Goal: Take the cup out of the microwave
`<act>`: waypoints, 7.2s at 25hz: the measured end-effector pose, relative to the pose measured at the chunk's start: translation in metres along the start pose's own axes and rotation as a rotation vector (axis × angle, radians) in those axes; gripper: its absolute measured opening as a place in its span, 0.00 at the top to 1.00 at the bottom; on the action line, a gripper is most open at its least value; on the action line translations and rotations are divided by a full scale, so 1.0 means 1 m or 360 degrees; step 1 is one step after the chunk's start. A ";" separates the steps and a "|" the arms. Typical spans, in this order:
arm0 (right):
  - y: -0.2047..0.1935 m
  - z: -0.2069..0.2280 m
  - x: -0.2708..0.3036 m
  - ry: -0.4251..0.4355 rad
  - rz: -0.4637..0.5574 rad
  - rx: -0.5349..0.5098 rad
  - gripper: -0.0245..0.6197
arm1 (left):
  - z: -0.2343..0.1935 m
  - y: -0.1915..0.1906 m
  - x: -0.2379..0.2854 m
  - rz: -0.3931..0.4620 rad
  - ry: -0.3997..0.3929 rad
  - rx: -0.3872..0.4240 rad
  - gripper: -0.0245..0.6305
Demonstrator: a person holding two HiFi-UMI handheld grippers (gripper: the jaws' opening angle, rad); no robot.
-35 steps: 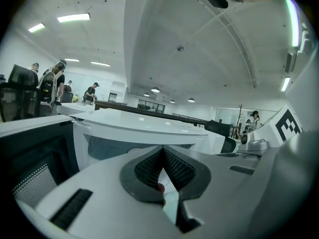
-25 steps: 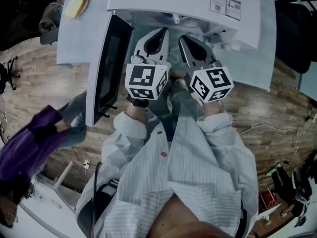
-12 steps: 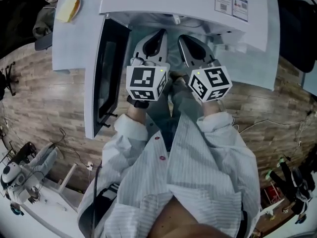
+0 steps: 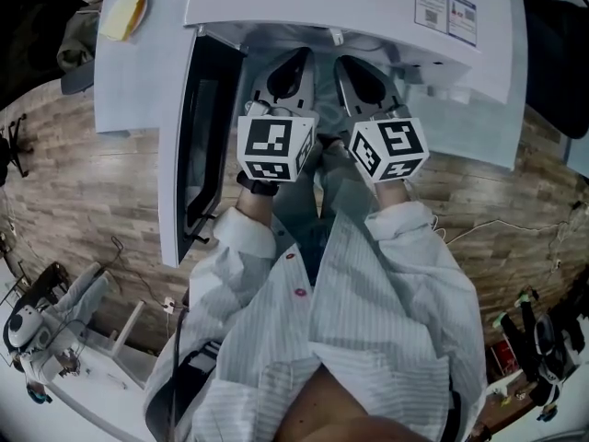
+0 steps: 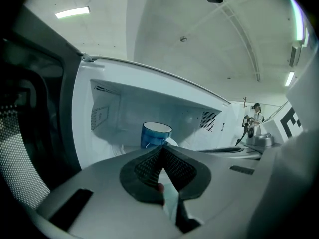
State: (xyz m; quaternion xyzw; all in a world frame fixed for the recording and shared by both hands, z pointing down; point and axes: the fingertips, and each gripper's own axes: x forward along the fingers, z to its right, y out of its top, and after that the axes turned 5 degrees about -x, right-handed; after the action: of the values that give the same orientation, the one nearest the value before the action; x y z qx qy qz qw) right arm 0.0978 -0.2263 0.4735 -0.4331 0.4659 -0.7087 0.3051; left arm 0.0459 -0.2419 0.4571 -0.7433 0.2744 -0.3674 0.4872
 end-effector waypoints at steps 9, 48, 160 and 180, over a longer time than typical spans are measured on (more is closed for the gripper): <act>-0.007 0.006 0.011 -0.0065 0.0004 -0.0014 0.85 | -0.009 -0.009 -0.002 -0.0013 0.0027 -0.0026 0.95; 0.000 0.023 0.058 -0.0330 0.0157 -0.0239 0.80 | -0.029 -0.014 -0.005 0.0010 -0.0006 0.0021 0.95; 0.131 -0.035 -0.198 0.0004 0.0435 -0.0053 0.85 | 0.147 0.115 -0.125 0.0366 -0.0057 0.0112 0.95; 0.136 -0.033 -0.186 0.0025 0.0419 -0.0069 0.85 | 0.145 0.126 -0.112 0.0404 -0.0080 0.0131 0.95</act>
State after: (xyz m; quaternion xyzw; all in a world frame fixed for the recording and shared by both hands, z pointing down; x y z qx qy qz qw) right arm 0.1538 -0.1088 0.2803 -0.3691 0.5363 -0.6557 0.3824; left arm 0.0926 -0.1279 0.2726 -0.6910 0.3386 -0.2951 0.5664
